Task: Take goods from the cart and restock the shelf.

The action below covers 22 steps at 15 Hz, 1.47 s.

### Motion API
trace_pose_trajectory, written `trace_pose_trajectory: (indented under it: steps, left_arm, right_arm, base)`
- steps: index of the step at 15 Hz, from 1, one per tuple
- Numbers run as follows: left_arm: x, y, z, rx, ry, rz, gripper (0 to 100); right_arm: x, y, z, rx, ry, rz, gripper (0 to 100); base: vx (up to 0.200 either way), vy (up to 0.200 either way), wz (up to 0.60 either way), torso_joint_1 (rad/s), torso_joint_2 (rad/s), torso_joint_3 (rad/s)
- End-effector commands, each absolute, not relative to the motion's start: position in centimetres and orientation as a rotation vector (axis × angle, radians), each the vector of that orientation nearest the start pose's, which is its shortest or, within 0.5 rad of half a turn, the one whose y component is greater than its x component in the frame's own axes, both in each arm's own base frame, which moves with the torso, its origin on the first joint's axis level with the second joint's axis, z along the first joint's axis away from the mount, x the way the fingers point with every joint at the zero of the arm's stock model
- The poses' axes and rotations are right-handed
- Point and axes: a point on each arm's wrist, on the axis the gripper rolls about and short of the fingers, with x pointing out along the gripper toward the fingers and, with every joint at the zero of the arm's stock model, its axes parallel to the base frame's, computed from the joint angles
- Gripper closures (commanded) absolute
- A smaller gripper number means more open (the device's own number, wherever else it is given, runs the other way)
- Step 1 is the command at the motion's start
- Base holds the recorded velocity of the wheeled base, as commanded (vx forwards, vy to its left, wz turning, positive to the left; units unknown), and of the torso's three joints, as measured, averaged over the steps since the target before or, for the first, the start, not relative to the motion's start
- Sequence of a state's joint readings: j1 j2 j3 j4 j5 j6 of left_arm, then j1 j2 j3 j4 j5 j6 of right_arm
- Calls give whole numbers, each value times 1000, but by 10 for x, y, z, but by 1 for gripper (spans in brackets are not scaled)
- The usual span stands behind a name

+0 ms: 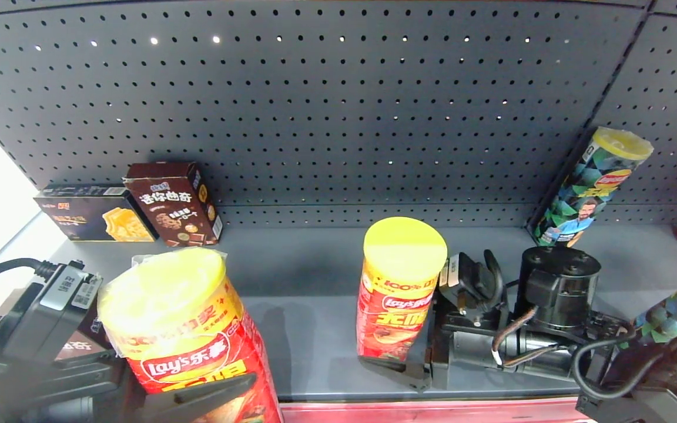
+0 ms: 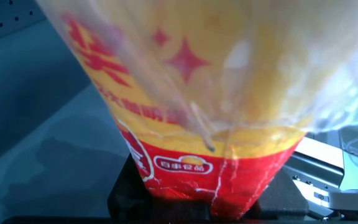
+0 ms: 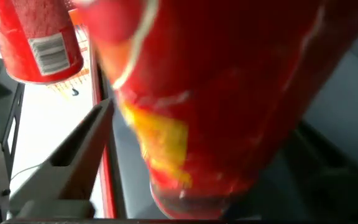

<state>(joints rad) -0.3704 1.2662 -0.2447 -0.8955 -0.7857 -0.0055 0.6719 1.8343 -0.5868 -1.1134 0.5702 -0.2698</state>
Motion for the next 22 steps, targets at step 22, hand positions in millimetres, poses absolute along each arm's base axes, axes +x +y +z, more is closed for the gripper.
trace_pose_trajectory:
  steps: [22]
  left_arm:
    - [140, -74, 168, -23, 108, -1171, 100]
  right_arm:
    - [19, 15, 100, -284, 169, 689, 0]
  base:
    - [0, 0, 0, 0, 0, 0]
